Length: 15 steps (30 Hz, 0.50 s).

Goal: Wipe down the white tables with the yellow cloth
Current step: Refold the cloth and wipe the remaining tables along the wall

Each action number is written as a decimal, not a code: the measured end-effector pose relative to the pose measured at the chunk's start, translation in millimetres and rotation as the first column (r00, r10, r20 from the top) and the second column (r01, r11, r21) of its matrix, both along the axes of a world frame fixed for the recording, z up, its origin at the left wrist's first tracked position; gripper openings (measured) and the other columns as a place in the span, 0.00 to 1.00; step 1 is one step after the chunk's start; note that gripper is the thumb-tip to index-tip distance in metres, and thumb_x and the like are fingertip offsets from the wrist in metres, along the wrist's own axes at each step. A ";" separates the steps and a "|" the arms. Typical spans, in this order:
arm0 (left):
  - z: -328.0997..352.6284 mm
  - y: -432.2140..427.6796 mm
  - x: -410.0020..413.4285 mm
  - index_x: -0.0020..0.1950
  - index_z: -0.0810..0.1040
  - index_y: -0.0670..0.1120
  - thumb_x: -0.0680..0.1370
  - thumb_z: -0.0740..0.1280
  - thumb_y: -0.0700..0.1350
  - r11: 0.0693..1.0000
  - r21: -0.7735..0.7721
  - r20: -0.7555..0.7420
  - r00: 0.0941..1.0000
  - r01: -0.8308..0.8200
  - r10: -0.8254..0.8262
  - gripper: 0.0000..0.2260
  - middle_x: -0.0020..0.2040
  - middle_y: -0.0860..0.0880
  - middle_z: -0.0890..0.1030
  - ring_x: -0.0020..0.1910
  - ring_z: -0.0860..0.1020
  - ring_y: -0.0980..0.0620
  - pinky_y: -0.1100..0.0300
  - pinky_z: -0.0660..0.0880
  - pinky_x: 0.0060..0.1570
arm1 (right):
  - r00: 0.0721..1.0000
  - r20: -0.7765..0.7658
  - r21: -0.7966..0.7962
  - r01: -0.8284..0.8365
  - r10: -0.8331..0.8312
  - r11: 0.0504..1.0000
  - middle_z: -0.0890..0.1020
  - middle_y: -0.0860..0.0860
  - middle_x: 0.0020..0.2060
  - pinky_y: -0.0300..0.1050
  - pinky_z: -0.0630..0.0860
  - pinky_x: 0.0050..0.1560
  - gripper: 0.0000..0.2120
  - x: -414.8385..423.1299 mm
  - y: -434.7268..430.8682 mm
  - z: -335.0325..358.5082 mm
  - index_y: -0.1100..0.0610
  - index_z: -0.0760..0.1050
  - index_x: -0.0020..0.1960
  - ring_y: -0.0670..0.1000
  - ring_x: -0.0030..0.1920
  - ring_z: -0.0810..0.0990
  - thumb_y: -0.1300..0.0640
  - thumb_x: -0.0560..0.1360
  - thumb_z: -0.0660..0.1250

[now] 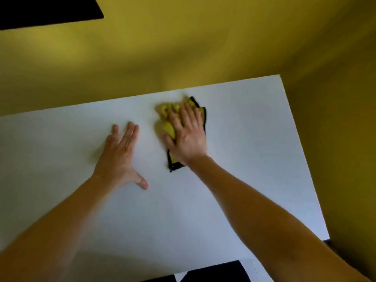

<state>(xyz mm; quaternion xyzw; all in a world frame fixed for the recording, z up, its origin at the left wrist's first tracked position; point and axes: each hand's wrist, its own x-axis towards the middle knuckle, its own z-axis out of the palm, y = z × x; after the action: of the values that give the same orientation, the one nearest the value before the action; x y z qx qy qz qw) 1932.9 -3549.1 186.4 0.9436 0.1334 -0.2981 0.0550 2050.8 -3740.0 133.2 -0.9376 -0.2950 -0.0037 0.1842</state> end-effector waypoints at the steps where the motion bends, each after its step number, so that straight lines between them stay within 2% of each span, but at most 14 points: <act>1: 0.3 0.9 -1.0 0.88 0.35 0.49 0.44 0.80 0.80 0.999 0.033 -0.015 1.000 -0.005 0.005 0.86 0.89 0.47 0.36 0.88 0.39 0.35 0.29 0.50 0.84 | 0.981 -0.027 0.011 -0.191 0.191 0.981 0.69 0.63 0.82 0.66 0.52 0.85 0.33 -19.1 22.9 1.6 0.55 0.70 0.83 0.64 0.85 0.62 0.39 0.83 0.66; 2: 0.5 1.5 -1.1 0.88 0.34 0.50 0.44 0.78 0.82 0.997 0.073 -0.035 0.999 -0.009 0.012 0.86 0.89 0.45 0.34 0.88 0.38 0.35 0.27 0.50 0.83 | 0.951 -0.031 0.026 -0.307 0.307 0.951 0.69 0.62 0.82 0.65 0.53 0.86 0.33 -28.3 34.0 1.7 0.55 0.71 0.82 0.63 0.85 0.62 0.39 0.83 0.67; 3: 0.5 1.6 -0.4 0.87 0.33 0.51 0.44 0.76 0.83 0.995 0.098 -0.055 0.998 -0.017 0.022 0.86 0.88 0.44 0.32 0.87 0.37 0.35 0.26 0.50 0.82 | 0.936 -0.025 0.047 -0.351 0.352 0.935 0.69 0.61 0.82 0.64 0.54 0.86 0.33 -25.6 32.7 0.4 0.55 0.72 0.82 0.63 0.85 0.63 0.40 0.82 0.68; 5: 0.1 2.4 0.8 0.86 0.29 0.52 0.44 0.76 0.83 0.997 0.075 -0.075 0.997 -0.027 0.032 0.86 0.86 0.42 0.29 0.87 0.36 0.35 0.26 0.52 0.82 | 0.965 -0.015 0.100 -0.259 0.262 0.961 0.73 0.61 0.80 0.65 0.59 0.84 0.31 0.5 2.0 -5.4 0.56 0.74 0.80 0.64 0.83 0.67 0.44 0.80 0.70; 7: -2.0 4.7 1.0 0.85 0.26 0.52 0.45 0.77 0.82 0.999 0.046 -0.062 0.998 -0.027 0.030 0.87 0.86 0.42 0.27 0.87 0.34 0.34 0.25 0.52 0.81 | 0.997 0.022 0.057 0.073 -0.074 0.996 0.74 0.62 0.78 0.67 0.61 0.82 0.31 43.7 -55.5 -10.6 0.56 0.75 0.79 0.64 0.82 0.68 0.45 0.80 0.68; 8: -1.9 5.6 0.5 0.84 0.25 0.52 0.45 0.78 0.82 0.999 0.034 -0.056 0.998 -0.031 0.033 0.87 0.85 0.42 0.26 0.87 0.33 0.35 0.25 0.51 0.81 | 0.960 0.031 0.013 0.279 -0.279 0.960 0.74 0.62 0.79 0.67 0.60 0.82 0.32 64.7 -87.1 -11.0 0.56 0.73 0.80 0.64 0.82 0.67 0.44 0.80 0.66; 9: -1.4 6.8 -0.9 0.84 0.25 0.52 0.46 0.78 0.82 0.999 0.026 -0.048 0.998 -0.036 0.038 0.86 0.85 0.43 0.25 0.86 0.32 0.35 0.25 0.50 0.82 | 0.891 0.039 -0.028 0.454 -0.453 0.890 0.72 0.62 0.79 0.67 0.59 0.83 0.33 80.5 -113.0 -9.2 0.55 0.72 0.81 0.63 0.83 0.66 0.42 0.79 0.63; 11: -0.3 6.5 -3.5 0.84 0.24 0.52 0.46 0.78 0.81 0.999 0.013 -0.032 0.998 -0.046 0.046 0.86 0.84 0.43 0.24 0.86 0.30 0.36 0.26 0.49 0.82 | 0.732 0.063 -0.043 0.681 -0.678 0.731 0.70 0.62 0.81 0.68 0.56 0.83 0.35 91.3 -122.5 -7.3 0.55 0.70 0.82 0.63 0.84 0.64 0.39 0.80 0.58; 12: 0.8 5.0 -4.8 0.84 0.24 0.51 0.47 0.78 0.81 0.999 0.009 -0.032 0.998 -0.053 0.053 0.86 0.84 0.43 0.24 0.86 0.30 0.36 0.26 0.48 0.82 | 0.685 0.058 -0.038 0.728 -0.726 0.684 0.70 0.62 0.81 0.68 0.55 0.83 0.35 85.0 -102.4 -8.2 0.54 0.69 0.83 0.62 0.84 0.63 0.37 0.81 0.57; 13: 1.4 3.8 -5.4 0.84 0.24 0.49 0.47 0.78 0.81 0.998 0.010 -0.032 0.998 -0.060 0.061 0.87 0.84 0.43 0.24 0.86 0.30 0.37 0.26 0.47 0.82 | 0.692 0.048 -0.041 0.722 -0.721 0.690 0.69 0.62 0.82 0.68 0.54 0.84 0.35 73.1 -70.2 -7.8 0.54 0.70 0.83 0.62 0.84 0.63 0.35 0.82 0.56; 15: 1.4 2.5 -3.4 0.84 0.25 0.46 0.47 0.78 0.82 0.998 0.016 -0.026 0.998 -0.061 0.062 0.87 0.85 0.44 0.25 0.86 0.29 0.37 0.26 0.46 0.82 | 0.843 0.035 -0.018 0.537 -0.536 0.843 0.70 0.62 0.81 0.65 0.52 0.85 0.33 41.8 10.5 -4.0 0.53 0.72 0.82 0.62 0.84 0.64 0.35 0.85 0.56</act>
<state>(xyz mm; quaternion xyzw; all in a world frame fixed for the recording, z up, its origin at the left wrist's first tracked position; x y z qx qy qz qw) 1929.5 -3546.6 187.8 0.9354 0.1652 -0.3077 0.0554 2092.5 -3729.5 129.2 -0.9849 -0.0238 -0.0645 0.1591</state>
